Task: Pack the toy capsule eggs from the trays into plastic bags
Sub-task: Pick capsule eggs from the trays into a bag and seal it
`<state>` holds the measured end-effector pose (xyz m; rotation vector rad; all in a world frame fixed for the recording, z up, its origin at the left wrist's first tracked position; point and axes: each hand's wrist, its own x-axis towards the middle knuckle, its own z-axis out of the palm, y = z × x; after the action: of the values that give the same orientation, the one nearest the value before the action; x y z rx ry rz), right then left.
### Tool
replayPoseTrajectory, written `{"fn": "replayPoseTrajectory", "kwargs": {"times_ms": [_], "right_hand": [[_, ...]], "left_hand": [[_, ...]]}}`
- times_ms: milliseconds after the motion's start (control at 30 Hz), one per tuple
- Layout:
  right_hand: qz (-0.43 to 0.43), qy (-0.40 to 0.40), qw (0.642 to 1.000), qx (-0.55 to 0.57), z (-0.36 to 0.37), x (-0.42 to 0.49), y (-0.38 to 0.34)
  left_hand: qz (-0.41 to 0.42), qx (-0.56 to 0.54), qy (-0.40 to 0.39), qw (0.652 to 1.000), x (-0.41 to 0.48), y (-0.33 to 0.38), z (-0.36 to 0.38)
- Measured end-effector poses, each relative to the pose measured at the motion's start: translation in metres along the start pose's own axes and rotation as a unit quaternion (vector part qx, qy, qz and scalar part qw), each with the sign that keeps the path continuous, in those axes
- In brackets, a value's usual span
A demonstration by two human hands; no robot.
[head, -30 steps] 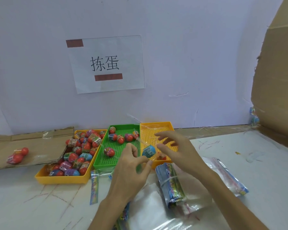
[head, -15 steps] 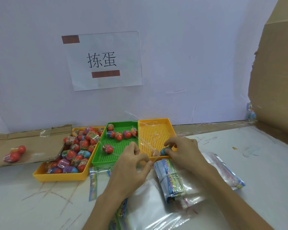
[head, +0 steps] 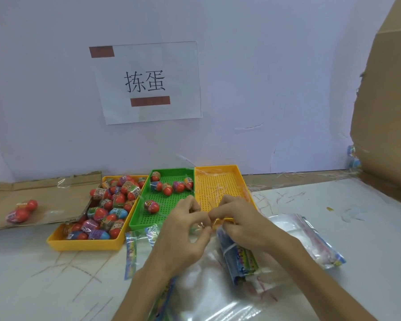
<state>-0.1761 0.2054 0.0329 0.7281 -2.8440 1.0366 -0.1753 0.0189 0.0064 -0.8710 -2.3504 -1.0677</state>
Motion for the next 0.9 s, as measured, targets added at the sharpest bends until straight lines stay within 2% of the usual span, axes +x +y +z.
{"fn": "replayPoseTrajectory", "kwargs": {"times_ms": [67, 133, 200, 300, 400, 500, 633, 767, 900], "right_hand": [[-0.012, -0.025, 0.999, -0.03, 0.0, -0.003, -0.007], [-0.061, -0.046, 0.995, -0.07, -0.001, -0.005, -0.014], [-0.099, -0.049, 0.991, -0.082, 0.001, -0.007, -0.019], [-0.106, -0.026, 0.994, 0.005, 0.003, -0.011, -0.022], [-0.1, -0.045, 0.982, 0.151, -0.002, -0.013, -0.022], [-0.114, -0.092, 0.969, 0.2, -0.006, -0.013, -0.025], [-0.092, -0.137, 0.975, 0.148, -0.008, -0.012, -0.028], [-0.081, -0.147, 0.984, 0.06, -0.001, -0.012, -0.028], [-0.094, -0.14, 0.98, 0.105, 0.003, -0.015, -0.034]], "left_hand": [[-0.026, -0.061, 0.012, 0.998, 0.001, 0.0, -0.003], [-0.062, -0.124, 0.013, 0.99, 0.003, -0.002, -0.008], [-0.095, -0.178, -0.025, 0.979, 0.003, -0.006, -0.015], [-0.131, -0.294, -0.12, 0.939, 0.003, -0.009, -0.025], [-0.148, -0.378, -0.142, 0.903, 0.003, -0.012, -0.032], [-0.149, -0.415, -0.167, 0.882, 0.003, -0.013, -0.033], [-0.144, -0.454, -0.186, 0.859, 0.003, -0.011, -0.032], [-0.146, -0.453, -0.174, 0.862, 0.004, -0.009, -0.029], [-0.162, -0.44, -0.184, 0.864, 0.003, -0.01, -0.028]]}}
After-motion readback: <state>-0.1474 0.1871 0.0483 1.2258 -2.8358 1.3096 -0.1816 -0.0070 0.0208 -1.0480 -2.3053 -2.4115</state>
